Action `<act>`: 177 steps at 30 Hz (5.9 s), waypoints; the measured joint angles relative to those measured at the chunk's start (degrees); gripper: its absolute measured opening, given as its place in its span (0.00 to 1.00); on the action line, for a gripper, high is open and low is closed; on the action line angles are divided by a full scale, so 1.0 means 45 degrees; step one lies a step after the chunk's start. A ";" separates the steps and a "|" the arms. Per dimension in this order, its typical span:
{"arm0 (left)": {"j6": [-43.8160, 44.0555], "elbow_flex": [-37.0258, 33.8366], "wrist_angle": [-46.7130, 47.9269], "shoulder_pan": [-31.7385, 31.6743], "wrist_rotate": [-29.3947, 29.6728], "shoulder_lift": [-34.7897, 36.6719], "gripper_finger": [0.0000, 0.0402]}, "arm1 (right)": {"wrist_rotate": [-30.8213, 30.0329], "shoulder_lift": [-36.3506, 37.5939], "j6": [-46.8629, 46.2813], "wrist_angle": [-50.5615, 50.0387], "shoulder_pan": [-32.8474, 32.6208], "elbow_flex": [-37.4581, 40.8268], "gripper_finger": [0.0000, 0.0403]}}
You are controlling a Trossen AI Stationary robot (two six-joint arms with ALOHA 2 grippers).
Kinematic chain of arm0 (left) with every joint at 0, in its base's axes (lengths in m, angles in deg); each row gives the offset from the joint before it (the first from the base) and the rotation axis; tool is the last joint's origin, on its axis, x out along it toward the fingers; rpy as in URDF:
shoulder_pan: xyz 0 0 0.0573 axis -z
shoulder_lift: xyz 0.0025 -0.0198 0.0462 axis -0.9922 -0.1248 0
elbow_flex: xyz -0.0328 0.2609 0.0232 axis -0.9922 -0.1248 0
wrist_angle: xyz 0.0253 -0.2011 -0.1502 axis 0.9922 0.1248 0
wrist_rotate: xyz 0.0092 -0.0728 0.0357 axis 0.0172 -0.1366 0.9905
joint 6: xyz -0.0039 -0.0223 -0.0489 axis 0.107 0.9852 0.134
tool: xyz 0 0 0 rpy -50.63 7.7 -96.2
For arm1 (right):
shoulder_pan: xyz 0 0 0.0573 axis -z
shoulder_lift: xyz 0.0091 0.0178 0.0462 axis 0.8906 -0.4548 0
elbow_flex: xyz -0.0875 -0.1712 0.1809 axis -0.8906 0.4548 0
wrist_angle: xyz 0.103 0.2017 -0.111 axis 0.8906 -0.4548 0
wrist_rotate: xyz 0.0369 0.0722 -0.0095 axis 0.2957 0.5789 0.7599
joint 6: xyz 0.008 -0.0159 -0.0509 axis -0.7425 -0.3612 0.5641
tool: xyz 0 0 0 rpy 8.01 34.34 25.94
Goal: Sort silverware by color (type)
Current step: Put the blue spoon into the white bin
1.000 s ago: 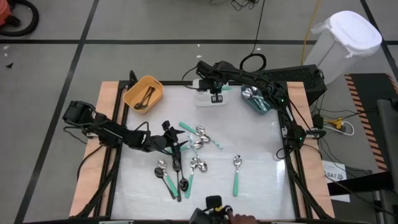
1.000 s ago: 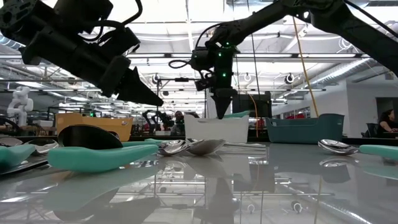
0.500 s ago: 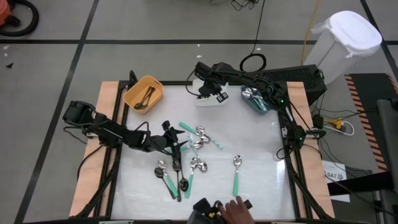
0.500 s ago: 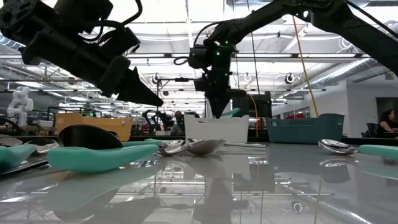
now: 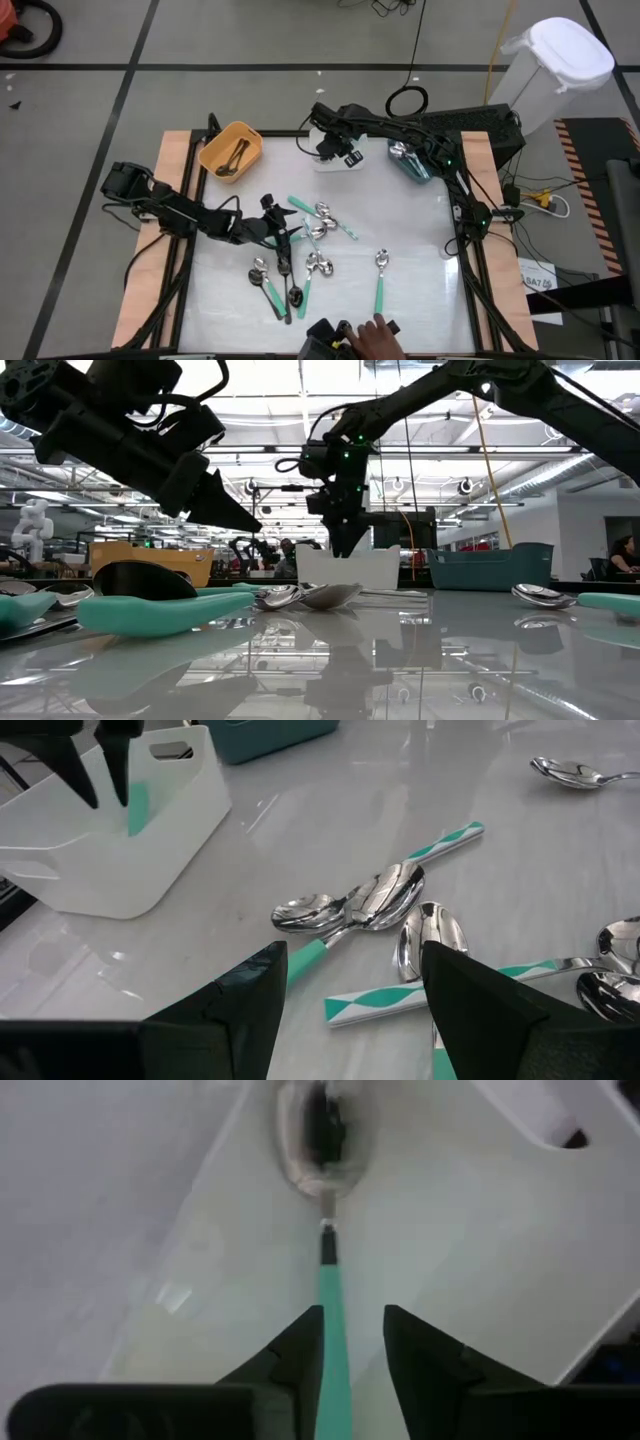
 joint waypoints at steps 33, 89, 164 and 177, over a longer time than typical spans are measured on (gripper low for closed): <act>0.1745 0.0010 0.0282 0.1510 -0.0661 -0.0005 0.58 | 0.0985 0.6764 -1.4324 0.2200 -0.6644 0.8134 0.35; 0.6309 0.0005 0.0944 0.6497 0.2572 -0.0005 0.58 | -0.3268 0.6886 -3.5434 0.1836 -1.5379 1.0540 0.35; -0.1833 0.1151 -0.1282 -0.4657 -0.5513 -0.0697 0.58 | -1.1979 0.8320 -2.5426 -0.1617 -1.3940 1.0841 0.09; -0.2560 0.5104 -0.1096 -0.5489 -0.6296 -0.5955 0.58 | -1.2400 0.8932 -2.3279 -0.1659 -1.2619 1.0836 0.10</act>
